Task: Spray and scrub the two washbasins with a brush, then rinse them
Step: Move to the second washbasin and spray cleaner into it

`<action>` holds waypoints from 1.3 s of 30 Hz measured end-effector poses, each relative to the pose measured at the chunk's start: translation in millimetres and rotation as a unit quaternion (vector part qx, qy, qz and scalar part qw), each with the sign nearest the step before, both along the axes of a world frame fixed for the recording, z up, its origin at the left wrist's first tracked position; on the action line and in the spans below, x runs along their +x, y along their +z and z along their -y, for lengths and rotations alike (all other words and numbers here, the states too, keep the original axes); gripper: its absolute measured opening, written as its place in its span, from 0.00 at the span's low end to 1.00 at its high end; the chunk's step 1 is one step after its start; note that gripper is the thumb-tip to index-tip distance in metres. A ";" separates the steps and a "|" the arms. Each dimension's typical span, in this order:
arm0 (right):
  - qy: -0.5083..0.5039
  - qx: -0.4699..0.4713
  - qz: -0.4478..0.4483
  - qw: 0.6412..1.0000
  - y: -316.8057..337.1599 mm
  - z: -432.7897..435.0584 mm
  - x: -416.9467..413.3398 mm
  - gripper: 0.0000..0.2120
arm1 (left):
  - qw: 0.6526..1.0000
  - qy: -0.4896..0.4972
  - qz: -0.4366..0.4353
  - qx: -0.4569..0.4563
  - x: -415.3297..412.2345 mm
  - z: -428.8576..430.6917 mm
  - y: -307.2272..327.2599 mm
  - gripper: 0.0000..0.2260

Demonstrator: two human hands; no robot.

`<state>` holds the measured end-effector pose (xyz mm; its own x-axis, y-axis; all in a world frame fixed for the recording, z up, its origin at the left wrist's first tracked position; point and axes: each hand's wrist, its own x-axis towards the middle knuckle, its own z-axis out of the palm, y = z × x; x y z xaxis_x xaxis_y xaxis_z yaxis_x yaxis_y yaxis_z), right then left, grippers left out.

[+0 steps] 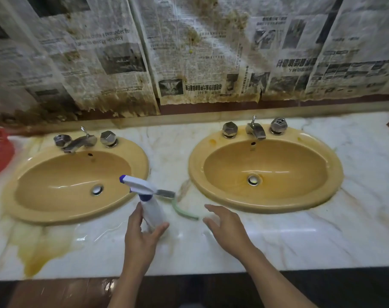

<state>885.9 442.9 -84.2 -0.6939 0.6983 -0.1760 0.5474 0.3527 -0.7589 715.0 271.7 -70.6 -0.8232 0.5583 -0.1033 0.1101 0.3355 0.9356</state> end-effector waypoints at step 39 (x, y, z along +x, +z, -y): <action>-0.287 -0.255 -0.339 0.859 117.5 -92.0 139.0 0.11 | 0.871 -0.470 0.138 -0.043 177.2 -155.9 59.9 0.33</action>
